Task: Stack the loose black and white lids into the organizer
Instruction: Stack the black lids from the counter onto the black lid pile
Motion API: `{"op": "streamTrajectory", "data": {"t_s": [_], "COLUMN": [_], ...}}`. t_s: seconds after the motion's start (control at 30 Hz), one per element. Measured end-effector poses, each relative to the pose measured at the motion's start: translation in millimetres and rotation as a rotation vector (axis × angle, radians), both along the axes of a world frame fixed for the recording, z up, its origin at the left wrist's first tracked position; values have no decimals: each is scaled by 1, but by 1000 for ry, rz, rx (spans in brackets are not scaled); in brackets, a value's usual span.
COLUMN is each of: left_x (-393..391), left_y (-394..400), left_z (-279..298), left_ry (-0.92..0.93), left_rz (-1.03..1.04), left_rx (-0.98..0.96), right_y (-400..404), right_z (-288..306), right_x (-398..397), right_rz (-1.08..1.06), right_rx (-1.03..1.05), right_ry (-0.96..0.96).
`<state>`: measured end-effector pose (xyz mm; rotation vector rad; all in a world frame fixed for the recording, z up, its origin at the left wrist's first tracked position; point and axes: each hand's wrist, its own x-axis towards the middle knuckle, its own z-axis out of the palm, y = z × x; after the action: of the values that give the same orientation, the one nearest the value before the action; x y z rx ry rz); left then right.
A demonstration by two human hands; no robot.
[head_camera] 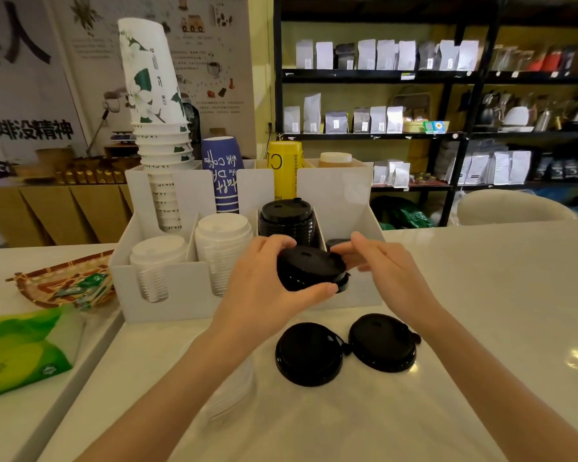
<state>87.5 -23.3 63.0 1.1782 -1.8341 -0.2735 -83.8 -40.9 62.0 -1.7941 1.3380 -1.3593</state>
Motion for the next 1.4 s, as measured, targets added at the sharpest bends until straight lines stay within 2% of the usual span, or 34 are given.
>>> {"op": "streamTrajectory", "data": {"t_s": [0.23,0.43,0.6,0.8,1.4], "left_x": [-4,-10,-11,-12,-6], "left_y": [-26,-66,-91,-105,-103], "left_z": [31,36,24,12,13], "left_ry": [150,227,136,112,-54], "left_rz": [100,204,292,329,330], "left_rx": [-164,-221,-241,-167,-53], "right_y": [-26,-61,-86,-103,-116], "right_z": [42,51,37,24,8], "right_x": [13,28,33,36,31], "right_rz": [91,171,237,278,236], "right_rx": [-157,-107,-46,-2,22], "right_ry": [-19,-133,-200,-180,-139]}}
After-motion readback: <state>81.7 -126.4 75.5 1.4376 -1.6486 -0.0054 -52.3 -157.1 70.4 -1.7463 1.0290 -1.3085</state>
